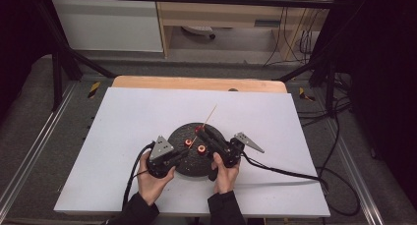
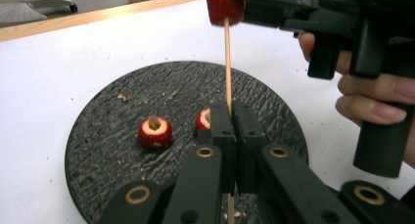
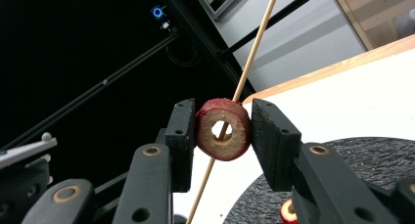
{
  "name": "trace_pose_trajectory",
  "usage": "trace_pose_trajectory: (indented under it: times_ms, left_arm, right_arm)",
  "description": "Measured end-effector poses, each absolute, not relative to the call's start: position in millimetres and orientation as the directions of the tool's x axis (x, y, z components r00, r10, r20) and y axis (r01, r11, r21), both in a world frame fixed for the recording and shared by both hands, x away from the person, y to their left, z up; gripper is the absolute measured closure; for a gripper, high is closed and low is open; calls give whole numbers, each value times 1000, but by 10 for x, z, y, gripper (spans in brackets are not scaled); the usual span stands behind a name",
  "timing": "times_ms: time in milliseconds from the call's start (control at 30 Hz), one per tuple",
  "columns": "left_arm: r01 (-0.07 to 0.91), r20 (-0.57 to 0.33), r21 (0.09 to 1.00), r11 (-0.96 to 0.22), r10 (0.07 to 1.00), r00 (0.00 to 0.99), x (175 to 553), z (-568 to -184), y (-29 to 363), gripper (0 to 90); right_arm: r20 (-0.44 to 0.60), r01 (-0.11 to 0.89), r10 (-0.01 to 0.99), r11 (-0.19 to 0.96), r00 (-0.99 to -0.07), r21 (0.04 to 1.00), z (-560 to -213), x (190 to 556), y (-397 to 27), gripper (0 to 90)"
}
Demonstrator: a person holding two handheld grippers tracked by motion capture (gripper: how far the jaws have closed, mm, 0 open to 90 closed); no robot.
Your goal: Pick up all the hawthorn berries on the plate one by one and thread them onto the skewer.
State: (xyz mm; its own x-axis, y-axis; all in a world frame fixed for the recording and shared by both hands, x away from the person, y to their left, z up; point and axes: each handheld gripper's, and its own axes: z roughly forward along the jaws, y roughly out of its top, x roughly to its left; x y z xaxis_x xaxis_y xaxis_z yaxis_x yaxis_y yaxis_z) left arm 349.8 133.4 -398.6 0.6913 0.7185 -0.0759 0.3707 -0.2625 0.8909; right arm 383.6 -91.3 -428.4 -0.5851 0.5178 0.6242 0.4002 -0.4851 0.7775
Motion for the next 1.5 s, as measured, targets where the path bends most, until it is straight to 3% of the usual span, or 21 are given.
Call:
trace_pose_trajectory:
  times_ms: [933, 1233, 1433, 1467, 1500]
  left_arm:
    - [358, -77, 897, -258, 707, 703, 3607, -3926, 1235, 882]
    - [365, -80, 894, -259, 709, 701, 3568, -3944, 1372, 882]
    - [373, -78, 888, -268, 713, 697, 3527, -3968, 1506, 882]
    - [375, -78, 886, -271, 712, 697, 3522, -3974, 1528, 882]
    - [379, -79, 885, -271, 714, 696, 3517, -3980, 1551, 882]
  right_arm:
    - [611, 444, 520, -421, -597, 791, -4310, 3773, -908, 620]
    - [577, 445, 551, -368, -603, 816, -4240, 3788, -957, 370]
    - [513, 457, 598, -259, -616, 851, -4198, 3818, -1012, 205]
    - [493, 473, 616, -212, -614, 855, -4203, 3839, -1024, 142]
    - [493, 473, 616, -212, -614, 855, -4203, 3839, -1024, 142]
